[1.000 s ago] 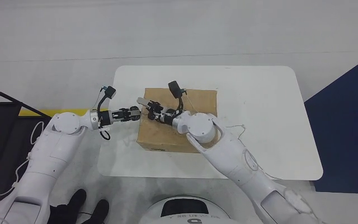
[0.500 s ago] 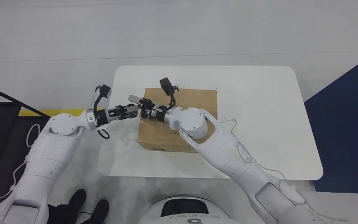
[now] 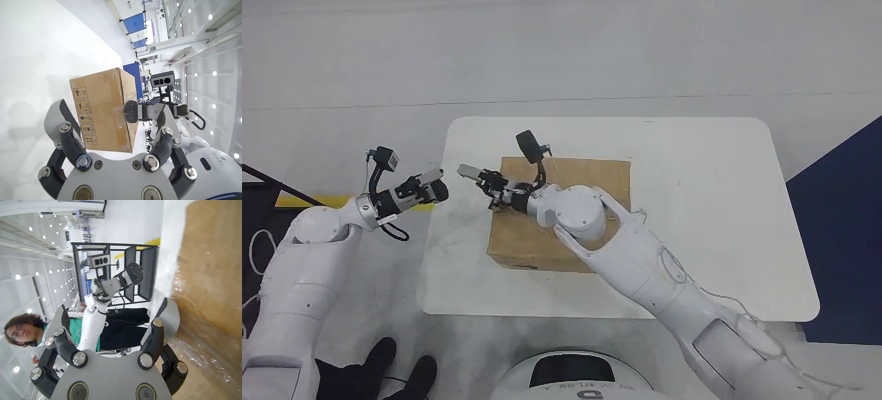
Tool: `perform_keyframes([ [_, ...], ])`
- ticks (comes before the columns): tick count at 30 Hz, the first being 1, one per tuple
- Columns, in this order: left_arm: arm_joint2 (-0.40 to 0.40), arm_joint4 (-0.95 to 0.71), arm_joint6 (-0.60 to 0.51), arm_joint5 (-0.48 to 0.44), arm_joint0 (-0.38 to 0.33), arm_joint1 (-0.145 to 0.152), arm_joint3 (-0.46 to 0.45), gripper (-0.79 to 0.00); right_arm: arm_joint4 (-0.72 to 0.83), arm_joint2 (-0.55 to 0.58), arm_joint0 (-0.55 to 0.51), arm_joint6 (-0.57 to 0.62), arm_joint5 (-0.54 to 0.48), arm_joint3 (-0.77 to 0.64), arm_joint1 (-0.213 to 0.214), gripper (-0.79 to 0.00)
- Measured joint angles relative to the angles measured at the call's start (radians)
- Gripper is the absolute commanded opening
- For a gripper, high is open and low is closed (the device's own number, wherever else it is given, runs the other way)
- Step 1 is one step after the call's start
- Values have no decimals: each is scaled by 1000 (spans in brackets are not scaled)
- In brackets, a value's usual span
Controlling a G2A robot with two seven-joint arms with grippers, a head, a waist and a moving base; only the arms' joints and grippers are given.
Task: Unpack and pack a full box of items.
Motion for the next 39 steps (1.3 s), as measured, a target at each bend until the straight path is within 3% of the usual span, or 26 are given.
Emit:
perform_keyframes([
  [4,-13,-14,-17,-11,-8,1,17,0,-47,85,-89,3,-117,-122,32,0],
  [8,-27,-73,-75,-61,-10,0,24,0,-131,225,-254,-44,-200,-298,76,0],
  [15,-38,-115,-111,-40,-26,4,51,0,-171,427,-536,-122,-288,-513,119,0],
  [34,-38,-115,-111,-39,-26,3,51,0,-170,428,-534,-123,-290,-512,119,0],
  [39,-38,-115,-111,-39,-26,3,51,0,-143,508,-595,-213,-340,-542,126,0],
])
